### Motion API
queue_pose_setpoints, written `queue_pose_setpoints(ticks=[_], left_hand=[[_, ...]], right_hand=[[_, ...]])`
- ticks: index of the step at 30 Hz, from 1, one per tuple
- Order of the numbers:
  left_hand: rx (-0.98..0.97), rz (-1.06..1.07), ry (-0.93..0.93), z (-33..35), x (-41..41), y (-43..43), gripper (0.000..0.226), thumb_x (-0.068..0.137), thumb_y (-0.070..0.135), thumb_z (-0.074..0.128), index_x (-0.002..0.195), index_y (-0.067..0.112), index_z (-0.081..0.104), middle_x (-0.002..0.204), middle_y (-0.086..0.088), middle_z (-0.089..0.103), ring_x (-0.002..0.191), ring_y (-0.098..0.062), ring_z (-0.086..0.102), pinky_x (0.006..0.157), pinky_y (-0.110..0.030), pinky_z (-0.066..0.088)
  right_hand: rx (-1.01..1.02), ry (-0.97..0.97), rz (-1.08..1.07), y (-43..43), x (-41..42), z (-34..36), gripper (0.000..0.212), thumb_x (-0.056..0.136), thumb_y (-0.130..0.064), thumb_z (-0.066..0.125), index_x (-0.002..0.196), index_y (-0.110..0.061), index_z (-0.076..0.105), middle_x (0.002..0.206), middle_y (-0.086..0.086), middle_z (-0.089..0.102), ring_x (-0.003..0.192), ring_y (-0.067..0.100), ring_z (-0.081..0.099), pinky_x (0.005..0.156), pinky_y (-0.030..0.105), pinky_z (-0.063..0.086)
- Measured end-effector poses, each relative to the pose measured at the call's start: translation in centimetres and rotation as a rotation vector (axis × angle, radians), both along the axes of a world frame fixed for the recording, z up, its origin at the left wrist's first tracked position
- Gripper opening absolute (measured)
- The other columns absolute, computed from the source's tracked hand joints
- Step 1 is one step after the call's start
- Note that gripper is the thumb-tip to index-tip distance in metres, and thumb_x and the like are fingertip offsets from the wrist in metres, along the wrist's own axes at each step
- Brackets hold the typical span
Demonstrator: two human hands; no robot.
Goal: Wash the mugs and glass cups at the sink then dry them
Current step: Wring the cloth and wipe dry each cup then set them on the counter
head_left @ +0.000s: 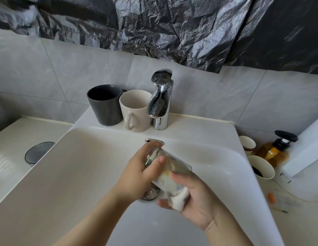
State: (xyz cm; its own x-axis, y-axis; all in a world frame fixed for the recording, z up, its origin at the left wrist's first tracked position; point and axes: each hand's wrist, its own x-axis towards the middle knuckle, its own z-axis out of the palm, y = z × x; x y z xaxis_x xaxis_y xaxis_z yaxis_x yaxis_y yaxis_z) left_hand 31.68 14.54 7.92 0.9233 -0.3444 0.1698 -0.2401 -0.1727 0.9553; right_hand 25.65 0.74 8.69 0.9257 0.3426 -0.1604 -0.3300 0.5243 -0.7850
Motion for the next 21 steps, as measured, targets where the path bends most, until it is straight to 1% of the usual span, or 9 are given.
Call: queue_pose_setpoints(ticks=[2, 4, 6, 9, 11, 14, 17, 19, 21], left_hand=[[-0.042, -0.050, -0.092, -0.1, 0.1, 0.2, 0.038, 0.072, 0.058, 0.049, 0.105, 0.041, 0.054, 0.106, 0.029, 0.060, 0.099, 0.007, 0.057, 0.084, -0.009, 0.044], [-0.112, -0.089, 0.011, 0.1, 0.4, 0.5, 0.033, 0.072, 0.055, 0.053, 0.102, 0.042, 0.060, 0.102, 0.016, 0.064, 0.091, -0.002, 0.061, 0.080, -0.018, 0.050], [-0.189, -0.144, 0.321, 0.9, 0.4, 0.7, 0.028, 0.073, 0.050, 0.057, 0.099, 0.042, 0.063, 0.095, 0.006, 0.066, 0.078, -0.011, 0.065, 0.065, -0.029, 0.054], [-0.184, -0.083, 0.628, 1.7, 0.4, 0.5, 0.028, 0.084, 0.056, 0.056, 0.098, 0.034, 0.065, 0.088, -0.002, 0.069, 0.071, -0.018, 0.064, 0.052, -0.030, 0.052], [-0.184, 0.053, 0.533, 1.2, 0.4, 0.0, 0.019, 0.092, 0.045, 0.053, 0.098, 0.031, 0.064, 0.086, 0.000, 0.066, 0.069, -0.010, 0.063, 0.049, -0.024, 0.049], [-0.086, 0.095, 0.110, 0.3, 0.0, -0.3, 0.016, 0.083, 0.048, 0.058, 0.096, 0.040, 0.063, 0.082, 0.017, 0.066, 0.070, 0.006, 0.060, 0.065, -0.014, 0.049], [0.050, 0.001, -0.128, 0.0, 0.1, 0.2, 0.038, 0.070, 0.062, 0.049, 0.104, 0.047, 0.059, 0.106, 0.030, 0.061, 0.099, 0.006, 0.058, 0.085, -0.013, 0.045], [0.042, -0.032, 0.020, 0.3, 0.5, 0.5, 0.037, 0.070, 0.064, 0.054, 0.103, 0.048, 0.062, 0.103, 0.024, 0.065, 0.098, 0.001, 0.061, 0.085, -0.019, 0.048], [-0.034, -0.108, 0.362, 1.1, 0.5, 0.7, 0.034, 0.072, 0.064, 0.059, 0.097, 0.042, 0.066, 0.086, 0.014, 0.071, 0.077, -0.011, 0.067, 0.068, -0.029, 0.051]], right_hand=[[0.062, -0.010, -0.009, -0.1, -0.2, -0.1, 0.046, 0.056, -0.021, 0.082, 0.101, -0.028, 0.073, 0.103, 0.005, 0.071, 0.083, 0.019, 0.066, 0.057, 0.029, 0.053], [-0.071, -0.069, -0.061, 0.4, -0.1, 0.0, 0.036, 0.069, -0.010, 0.068, 0.102, -0.025, 0.072, 0.102, 0.008, 0.070, 0.086, 0.024, 0.065, 0.065, 0.035, 0.057], [-0.432, -0.167, -0.164, 1.1, 0.0, 0.1, 0.031, 0.080, -0.003, 0.061, 0.103, -0.022, 0.069, 0.098, 0.004, 0.071, 0.087, 0.018, 0.067, 0.079, 0.029, 0.056], [-1.011, -0.291, -0.241, 2.0, 0.2, -1.2, 0.034, 0.085, -0.012, 0.062, 0.116, -0.027, 0.061, 0.101, -0.013, 0.068, 0.091, 0.002, 0.064, 0.079, 0.009, 0.048], [-0.930, -0.223, -0.235, 2.7, 0.3, -1.6, 0.050, 0.074, -0.023, 0.065, 0.123, -0.021, 0.055, 0.106, -0.010, 0.070, 0.096, 0.003, 0.065, 0.085, 0.021, 0.052], [-0.328, -0.053, -0.125, 1.6, 0.5, -1.3, 0.051, 0.067, -0.004, 0.062, 0.115, -0.020, 0.065, 0.111, 0.005, 0.069, 0.100, 0.021, 0.065, 0.087, 0.039, 0.052], [0.090, 0.038, 0.008, 0.6, 0.0, 0.3, 0.043, 0.068, 0.001, 0.058, 0.097, -0.026, 0.075, 0.102, 0.007, 0.071, 0.076, 0.021, 0.066, 0.059, 0.028, 0.055], [-0.009, 0.014, -0.002, 0.4, -0.1, 0.4, 0.044, 0.068, -0.001, 0.059, 0.099, -0.029, 0.073, 0.104, 0.007, 0.072, 0.076, 0.019, 0.066, 0.054, 0.025, 0.052], [-0.367, -0.093, -0.092, 0.9, 0.2, -0.6, 0.045, 0.074, -0.003, 0.064, 0.111, -0.028, 0.067, 0.109, 0.009, 0.070, 0.087, 0.018, 0.067, 0.065, 0.025, 0.055]])
